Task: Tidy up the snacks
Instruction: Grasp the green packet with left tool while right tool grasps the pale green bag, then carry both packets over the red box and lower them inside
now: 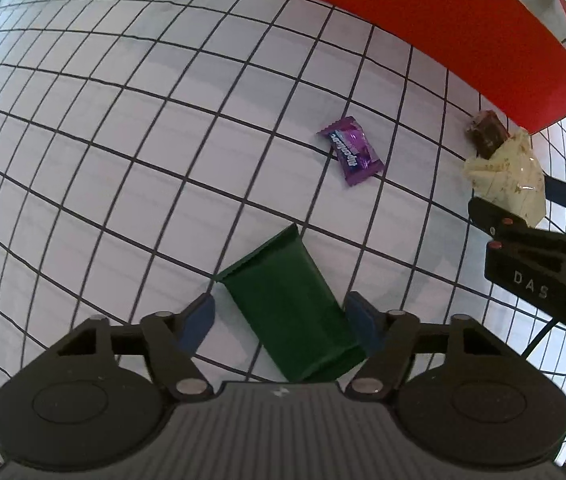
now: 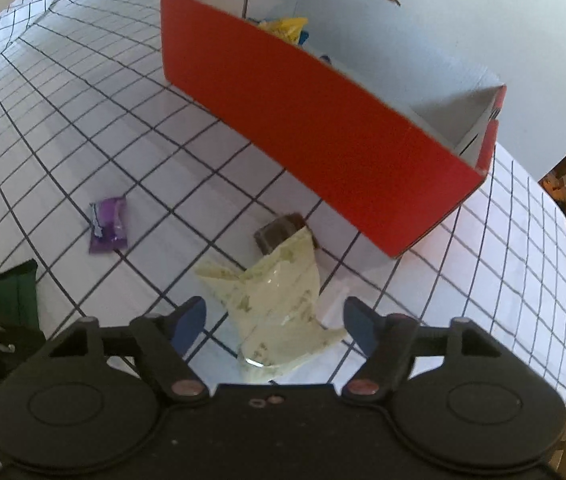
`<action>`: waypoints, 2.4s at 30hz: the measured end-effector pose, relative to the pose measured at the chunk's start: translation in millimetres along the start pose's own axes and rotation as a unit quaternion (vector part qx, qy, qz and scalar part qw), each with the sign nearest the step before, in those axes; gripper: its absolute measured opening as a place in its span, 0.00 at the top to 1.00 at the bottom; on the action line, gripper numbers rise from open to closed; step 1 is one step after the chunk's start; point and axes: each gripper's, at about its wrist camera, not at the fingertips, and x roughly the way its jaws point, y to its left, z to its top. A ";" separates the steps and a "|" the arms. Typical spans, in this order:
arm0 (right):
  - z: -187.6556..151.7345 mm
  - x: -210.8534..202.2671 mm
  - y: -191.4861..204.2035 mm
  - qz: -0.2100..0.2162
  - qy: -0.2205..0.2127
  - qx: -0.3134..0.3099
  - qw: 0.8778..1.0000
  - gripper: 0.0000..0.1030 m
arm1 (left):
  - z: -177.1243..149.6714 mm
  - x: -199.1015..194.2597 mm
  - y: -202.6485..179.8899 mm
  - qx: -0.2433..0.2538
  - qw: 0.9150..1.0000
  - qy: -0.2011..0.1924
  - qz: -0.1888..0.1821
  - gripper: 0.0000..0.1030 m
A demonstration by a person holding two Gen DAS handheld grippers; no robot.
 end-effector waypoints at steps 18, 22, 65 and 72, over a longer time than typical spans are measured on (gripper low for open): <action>-38.5 -28.8 -10.4 0.053 -0.016 0.156 0.986 0.56 | 1.7 -12.4 42.1 -0.013 0.999 -0.005 -0.037 0.57; -38.8 -45.1 -8.8 0.063 -0.037 0.175 0.982 0.57 | -0.8 -27.4 48.4 -0.008 0.999 -0.023 -0.045 0.57; 83.2 -106.9 -72.2 0.010 -0.186 0.199 0.962 0.58 | 153.2 -163.5 -59.5 0.142 0.949 -0.276 -0.061 0.57; 95.7 -77.0 -88.1 0.009 -0.165 0.219 0.962 0.58 | 188.0 -139.6 -64.3 0.146 0.953 -0.259 -0.056 0.57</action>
